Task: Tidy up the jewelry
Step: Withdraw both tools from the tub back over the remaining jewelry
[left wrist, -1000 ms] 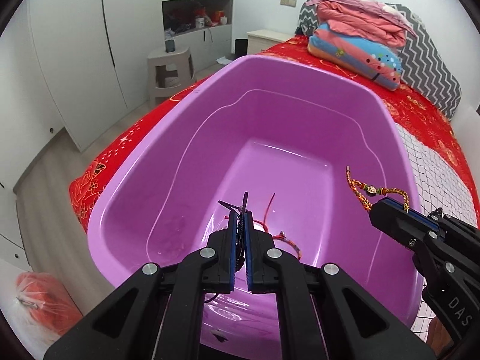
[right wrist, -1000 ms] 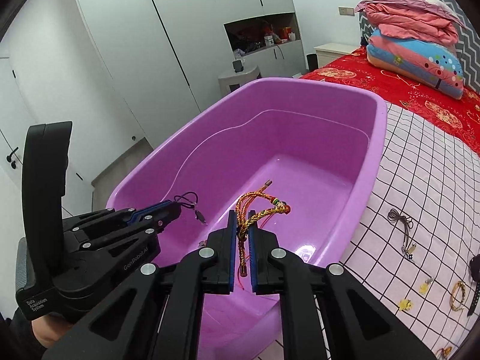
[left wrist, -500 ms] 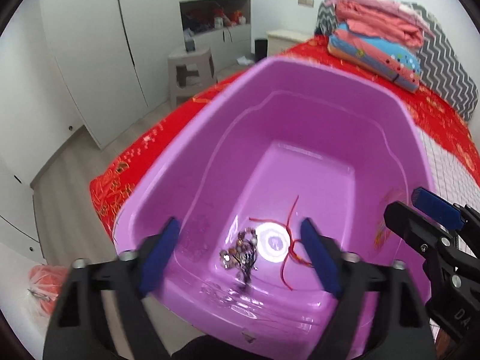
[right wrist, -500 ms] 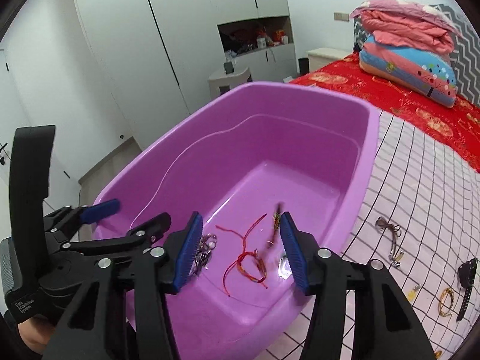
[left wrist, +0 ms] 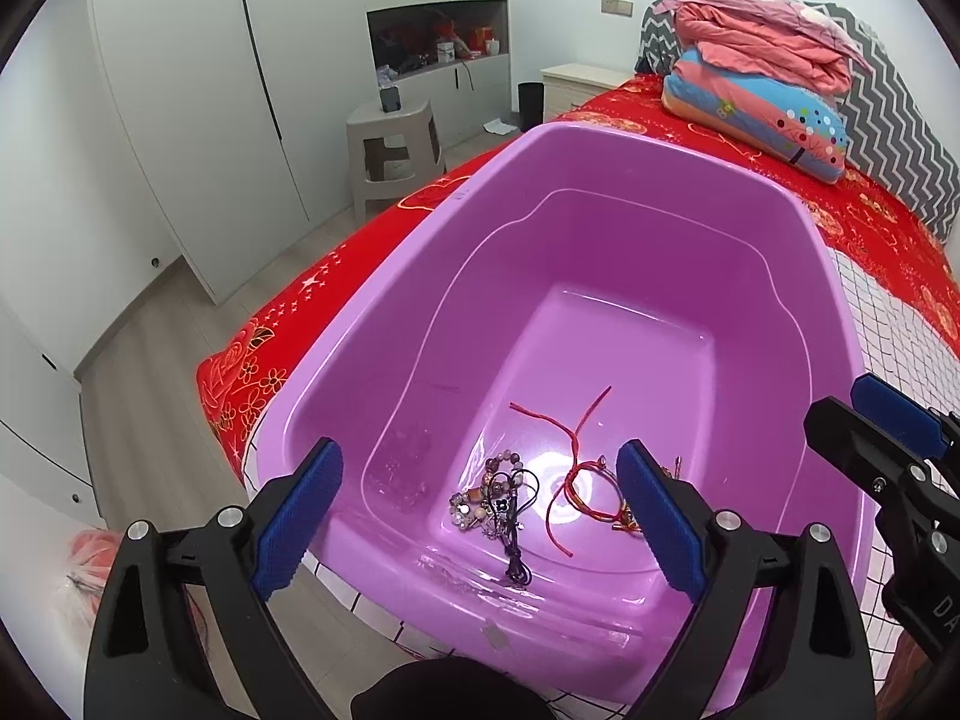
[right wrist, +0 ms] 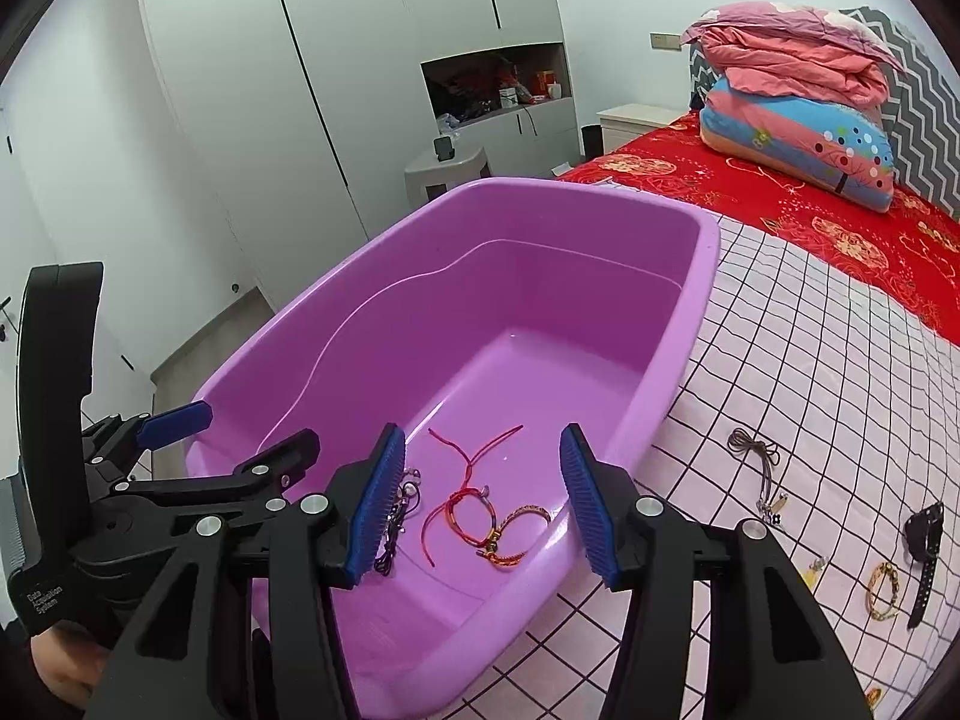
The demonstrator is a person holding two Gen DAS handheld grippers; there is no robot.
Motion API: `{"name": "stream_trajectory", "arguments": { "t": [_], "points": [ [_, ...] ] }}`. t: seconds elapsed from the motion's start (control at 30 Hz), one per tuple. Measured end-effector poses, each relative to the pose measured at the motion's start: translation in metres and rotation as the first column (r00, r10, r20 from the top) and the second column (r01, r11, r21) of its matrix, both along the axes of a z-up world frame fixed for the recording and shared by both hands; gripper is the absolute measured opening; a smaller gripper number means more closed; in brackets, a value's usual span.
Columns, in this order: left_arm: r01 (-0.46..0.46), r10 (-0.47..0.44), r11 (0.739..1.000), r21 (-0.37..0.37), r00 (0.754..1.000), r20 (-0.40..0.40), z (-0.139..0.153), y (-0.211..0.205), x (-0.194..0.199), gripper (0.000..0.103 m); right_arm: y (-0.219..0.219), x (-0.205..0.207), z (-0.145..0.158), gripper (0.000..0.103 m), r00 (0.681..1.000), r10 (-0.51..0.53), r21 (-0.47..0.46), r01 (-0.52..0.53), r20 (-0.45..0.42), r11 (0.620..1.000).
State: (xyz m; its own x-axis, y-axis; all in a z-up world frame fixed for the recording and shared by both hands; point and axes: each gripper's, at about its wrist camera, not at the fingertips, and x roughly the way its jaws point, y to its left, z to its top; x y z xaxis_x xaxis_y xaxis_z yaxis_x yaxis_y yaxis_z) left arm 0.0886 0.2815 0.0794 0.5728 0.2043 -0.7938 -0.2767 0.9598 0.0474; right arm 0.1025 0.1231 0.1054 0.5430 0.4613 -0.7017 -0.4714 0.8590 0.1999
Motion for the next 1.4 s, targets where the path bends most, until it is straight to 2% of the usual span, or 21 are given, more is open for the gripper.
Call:
{"name": "stream_trajectory", "arguments": {
  "t": [0.3, 0.57, 0.8, 0.87, 1.13, 1.4],
  "points": [
    [0.024, -0.025, 1.000, 0.016, 0.999, 0.035, 0.008, -0.021, -0.018, 0.095, -0.031, -0.018, -0.001, 0.052, 0.999, -0.052, 0.023, 0.052, -0.007, 0.998],
    [0.081, -0.079, 0.997, -0.019, 0.995, 0.063, 0.014, -0.049, -0.034, 0.095, -0.071, -0.044, 0.003, 0.057, 0.992, -0.120, 0.029, 0.119, 0.030, 0.993],
    [0.114, -0.111, 0.992, -0.046, 0.991, 0.080, 0.014, -0.074, -0.048, 0.095, -0.117, -0.061, -0.010, 0.059, 0.977, -0.212, 0.083, 0.214, -0.030, 0.973],
    [0.134, -0.131, 0.990, -0.039, 0.988, 0.086, 0.014, -0.084, -0.054, 0.095, -0.130, -0.068, -0.015, 0.063, 0.969, -0.242, 0.091, 0.245, -0.043, 0.965],
    [0.223, -0.217, 0.973, -0.062, 0.972, 0.095, 0.012, -0.125, -0.072, 0.096, -0.181, -0.095, -0.033, 0.065, 0.937, -0.343, 0.063, 0.347, -0.068, 0.936],
    [0.348, -0.339, 0.934, -0.075, 0.935, 0.107, 0.002, -0.168, -0.083, 0.096, -0.224, -0.120, -0.061, 0.066, 0.910, -0.404, 0.046, 0.410, -0.094, 0.911]
  ]
}}
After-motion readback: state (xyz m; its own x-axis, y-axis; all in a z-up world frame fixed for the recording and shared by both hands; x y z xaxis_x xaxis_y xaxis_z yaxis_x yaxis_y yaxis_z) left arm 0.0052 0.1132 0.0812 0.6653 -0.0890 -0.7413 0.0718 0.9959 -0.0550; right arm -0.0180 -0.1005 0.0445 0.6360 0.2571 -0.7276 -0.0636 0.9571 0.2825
